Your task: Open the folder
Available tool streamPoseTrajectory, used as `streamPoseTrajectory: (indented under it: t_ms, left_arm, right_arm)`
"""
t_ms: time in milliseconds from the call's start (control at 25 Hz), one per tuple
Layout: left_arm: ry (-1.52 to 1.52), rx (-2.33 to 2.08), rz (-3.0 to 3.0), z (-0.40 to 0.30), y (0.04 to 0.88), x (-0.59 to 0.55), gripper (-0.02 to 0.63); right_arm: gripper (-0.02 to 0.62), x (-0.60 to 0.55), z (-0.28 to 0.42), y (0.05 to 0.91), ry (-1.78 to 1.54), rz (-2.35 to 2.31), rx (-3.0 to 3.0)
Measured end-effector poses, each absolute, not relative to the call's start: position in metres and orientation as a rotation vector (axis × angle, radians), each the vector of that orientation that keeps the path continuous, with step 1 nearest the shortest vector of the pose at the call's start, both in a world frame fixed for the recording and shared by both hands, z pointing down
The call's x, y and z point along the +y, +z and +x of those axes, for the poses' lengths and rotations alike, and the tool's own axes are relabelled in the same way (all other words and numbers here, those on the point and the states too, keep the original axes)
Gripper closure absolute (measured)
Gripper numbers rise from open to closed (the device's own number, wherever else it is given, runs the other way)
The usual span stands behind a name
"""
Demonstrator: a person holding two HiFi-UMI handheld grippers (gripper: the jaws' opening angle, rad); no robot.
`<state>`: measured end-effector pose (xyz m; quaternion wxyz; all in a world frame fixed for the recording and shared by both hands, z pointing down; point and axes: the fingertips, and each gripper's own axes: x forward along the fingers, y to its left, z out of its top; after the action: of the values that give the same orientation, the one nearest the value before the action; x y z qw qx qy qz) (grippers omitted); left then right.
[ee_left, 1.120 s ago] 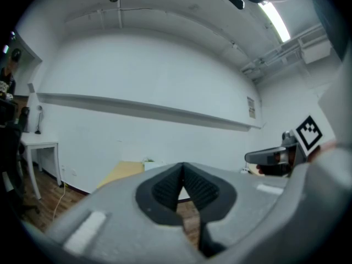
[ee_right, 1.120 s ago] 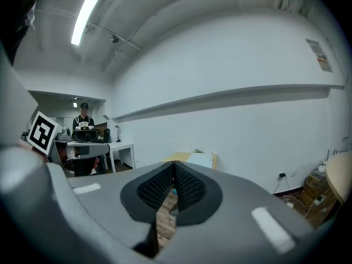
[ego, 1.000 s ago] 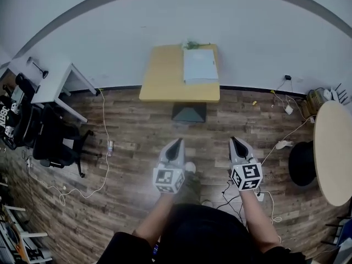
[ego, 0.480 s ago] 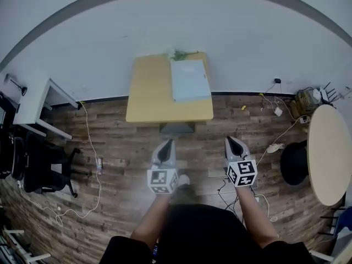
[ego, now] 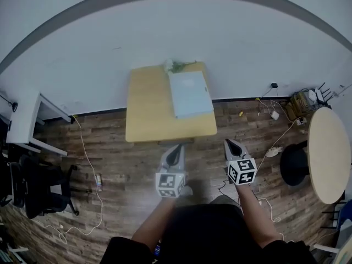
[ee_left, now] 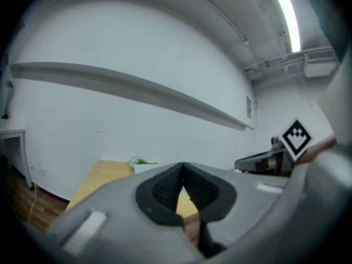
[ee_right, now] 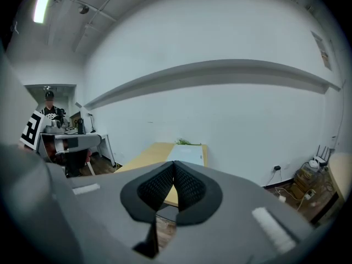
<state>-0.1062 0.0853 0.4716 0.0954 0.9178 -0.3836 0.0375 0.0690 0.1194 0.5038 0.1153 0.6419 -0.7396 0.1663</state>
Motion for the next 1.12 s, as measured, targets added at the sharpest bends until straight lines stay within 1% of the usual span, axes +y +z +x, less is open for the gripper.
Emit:
streamPoseTrajectory:
  t_ms: [240, 480, 680, 920, 1120]
  left_arm:
    - [0.13, -1.079, 2.716, -0.094, 0.486, 0.062, 0.603]
    - [0.146, -1.037, 2.728, -0.072, 0.494, 0.037, 0.603]
    - [0.182, -1.014, 2.727, -0.038, 0.509, 0.01, 0.603]
    - [0.237, -1.031, 2.715, -0.002, 0.527, -0.057, 0.603]
    - [0.357, -0.994, 2.687, 0.031, 0.562, -0.109, 0.601]
  right_arm:
    - [0.592, 0.102, 0.064, 0.521, 0.535, 1.871, -2.131]
    - [0.592, 0.072, 0.077, 0.528, 0.542, 1.89, -2.124]
    - [0.592, 0.042, 0.11, 0.541, 0.56, 1.885, -2.112]
    - [0.592, -0.025, 0.139, 0.566, 0.626, 1.837, -2.128]
    - [0.592, -0.081, 0.161, 0.602, 0.701, 1.733, -2.119]
